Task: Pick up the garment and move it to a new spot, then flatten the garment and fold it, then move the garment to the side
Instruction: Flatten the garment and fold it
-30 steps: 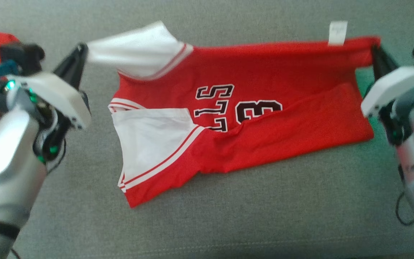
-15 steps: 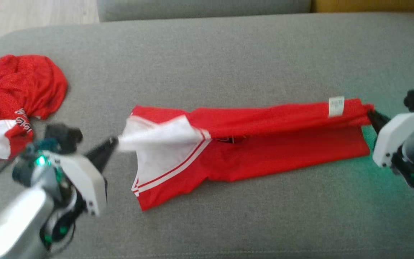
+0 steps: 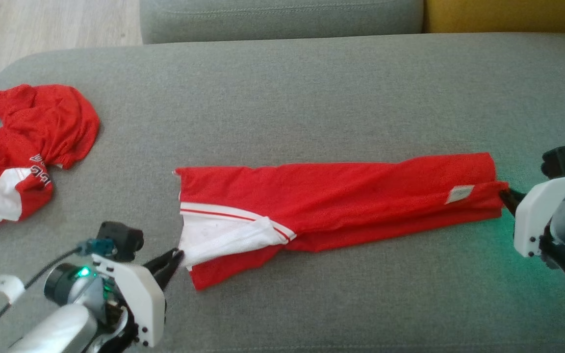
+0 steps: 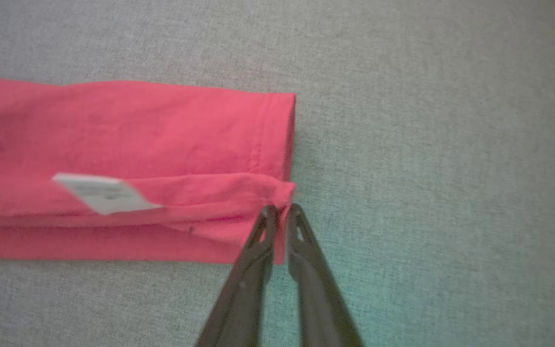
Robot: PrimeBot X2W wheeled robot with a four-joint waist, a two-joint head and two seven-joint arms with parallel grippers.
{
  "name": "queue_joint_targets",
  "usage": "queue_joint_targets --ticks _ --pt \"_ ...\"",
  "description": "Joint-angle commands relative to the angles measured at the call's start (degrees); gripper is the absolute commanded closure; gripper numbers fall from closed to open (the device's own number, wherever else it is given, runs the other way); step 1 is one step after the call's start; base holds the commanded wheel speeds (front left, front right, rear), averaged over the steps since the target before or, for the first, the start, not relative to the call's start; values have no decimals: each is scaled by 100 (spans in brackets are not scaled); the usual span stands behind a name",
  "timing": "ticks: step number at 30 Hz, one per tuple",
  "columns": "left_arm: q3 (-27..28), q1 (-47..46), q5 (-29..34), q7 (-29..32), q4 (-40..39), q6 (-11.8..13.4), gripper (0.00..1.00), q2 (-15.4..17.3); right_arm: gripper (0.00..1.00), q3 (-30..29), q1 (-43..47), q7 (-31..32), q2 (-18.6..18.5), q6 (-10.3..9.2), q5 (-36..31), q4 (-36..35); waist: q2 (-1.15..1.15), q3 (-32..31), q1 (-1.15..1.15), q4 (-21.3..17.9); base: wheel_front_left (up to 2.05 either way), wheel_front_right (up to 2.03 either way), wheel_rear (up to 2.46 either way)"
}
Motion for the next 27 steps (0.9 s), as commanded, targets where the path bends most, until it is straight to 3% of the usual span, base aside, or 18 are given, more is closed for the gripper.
queue_joint_targets --ticks 1,7,12,16,22,27 --pt "242 -226 134 -119 -18 57 0 134 0 -73 22 -31 -181 19 -27 -130 0 -23 0 -22 0 0 0" --pt "525 -114 2 -658 294 297 0 -101 0 -462 110 -308 -84 19 -141 -236 0 -219 0 -79 0 0 0" --pt "1258 -8 -390 -1682 353 670 0 -570 0 -936 304 -1126 230 19 -275 -611 0 -419 0 -100 0 0 0" --pt "1712 160 -649 -2330 362 808 0 -961 0 -1314 583 -1815 612 19 -434 -931 0 -559 0 -100 0 0 0" --pt "2436 511 -482 -2588 277 711 0 -1543 0 -1751 1108 -2658 1331 19 -840 -1377 0 -657 0 -101 0 0 0" --pt "3448 1025 -34 -2593 224 365 0 -2426 0 -1936 1473 -3041 1729 19 -1446 -1480 0 -664 0 -105 0 0 0"
